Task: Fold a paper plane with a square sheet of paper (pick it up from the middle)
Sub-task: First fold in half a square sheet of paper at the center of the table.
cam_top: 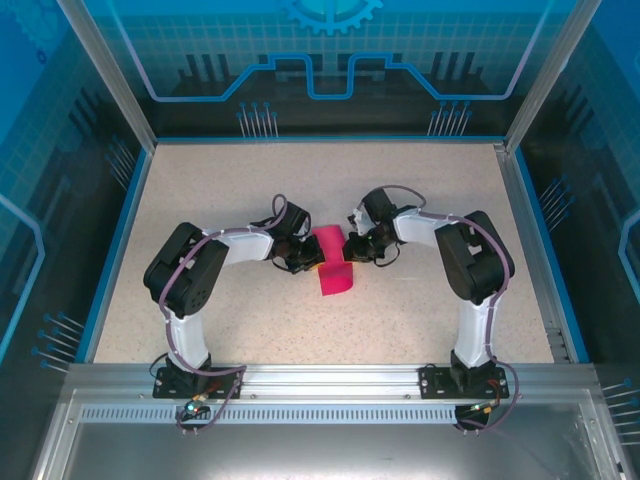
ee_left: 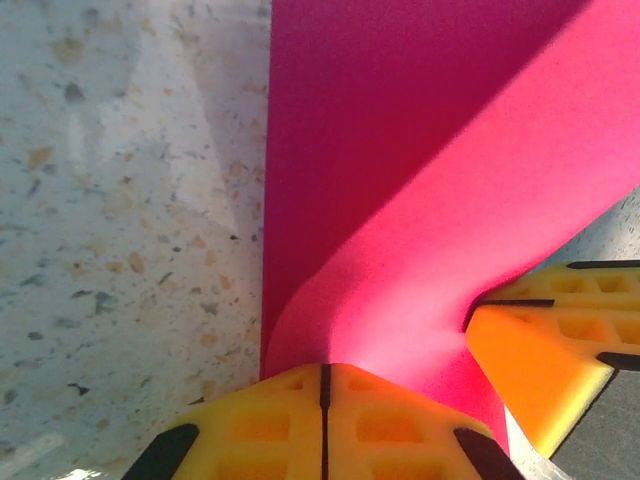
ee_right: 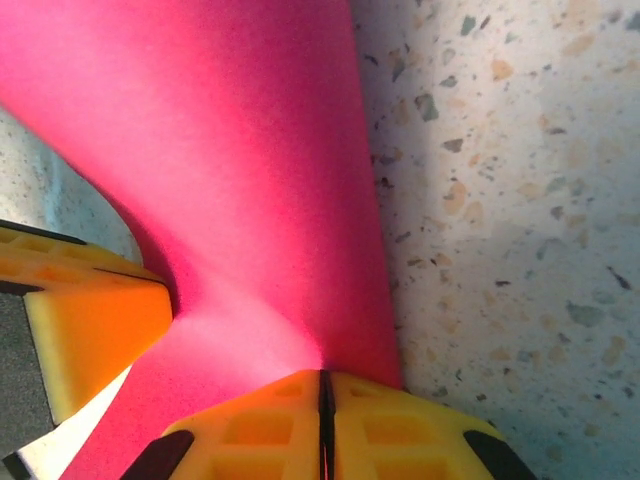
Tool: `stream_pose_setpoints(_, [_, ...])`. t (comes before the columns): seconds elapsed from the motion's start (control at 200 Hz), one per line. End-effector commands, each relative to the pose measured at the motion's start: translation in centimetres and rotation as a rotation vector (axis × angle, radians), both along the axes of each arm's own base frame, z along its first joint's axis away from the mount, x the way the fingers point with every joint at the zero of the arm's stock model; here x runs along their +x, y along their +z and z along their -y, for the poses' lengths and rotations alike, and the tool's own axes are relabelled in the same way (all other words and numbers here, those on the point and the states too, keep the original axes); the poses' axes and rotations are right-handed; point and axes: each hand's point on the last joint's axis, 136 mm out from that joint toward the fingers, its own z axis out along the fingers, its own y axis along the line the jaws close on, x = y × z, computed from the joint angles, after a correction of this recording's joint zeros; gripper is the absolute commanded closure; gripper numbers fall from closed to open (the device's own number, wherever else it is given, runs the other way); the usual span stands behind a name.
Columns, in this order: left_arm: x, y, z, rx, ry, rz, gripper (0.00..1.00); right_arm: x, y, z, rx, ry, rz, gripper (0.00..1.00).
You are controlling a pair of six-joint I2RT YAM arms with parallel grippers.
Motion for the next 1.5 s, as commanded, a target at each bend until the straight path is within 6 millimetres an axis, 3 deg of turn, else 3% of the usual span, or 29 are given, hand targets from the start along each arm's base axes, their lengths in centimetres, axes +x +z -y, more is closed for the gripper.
stream_pose_setpoints(0.0, [-3.3, -4.5, -2.3, 0.138, 0.012, -0.136, 0.91, -1.1, -2.1, 2.0, -0.048, -0.03, -0.044, 0.91])
stream_pose_setpoints(0.08, [-3.3, -4.5, -2.3, 0.137, 0.011, -0.135, 0.91, -0.8, -0.8, 1.7, -0.024, -0.028, -0.013, 0.91])
stream_pose_setpoints(0.21, [-3.3, -4.4, -2.2, 0.138, 0.007, -0.131, 0.91, 0.2, 3.4, 0.0, 0.043, 0.0, 0.098, 0.9])
stream_pose_setpoints(0.295, [-3.3, -4.4, -2.1, 0.139, 0.003, -0.128, 0.91, 0.3, 4.3, -1.2, 0.057, 0.026, 0.12, 0.9])
stream_pose_setpoints(0.52, [-3.2, -4.4, -2.0, 0.143, 0.004, -0.128, 0.91, -0.9, 2.8, -2.4, 0.066, 0.06, 0.068, 0.9])
stream_pose_setpoints(0.81, [-3.3, -4.4, -2.0, 0.15, 0.006, -0.126, 0.92, -3.8, -0.7, -0.3, 0.009, 0.038, -0.033, 0.9])
stream_pose_setpoints(1.015, [-3.5, -4.6, -2.5, 0.175, 0.016, -0.138, 0.92, -5.4, -1.5, 0.8, -0.006, 0.027, -0.06, 0.89])
stream_pose_setpoints(1.201, [-3.5, -4.8, -2.6, 0.178, 0.022, -0.139, 0.92, -5.5, -0.6, 1.2, 0.011, 0.012, -0.036, 0.89])
stream_pose_setpoints(1.356, [-3.5, -4.6, -2.5, 0.176, 0.015, -0.134, 0.92, -4.9, 1.6, -0.5, 0.061, 0.044, 0.019, 0.88])
stream_pose_setpoints(1.496, [-3.5, -4.6, -2.6, 0.178, 0.013, -0.134, 0.92, -5.6, 1.6, -1.2, 0.087, 0.042, 0.013, 0.88])
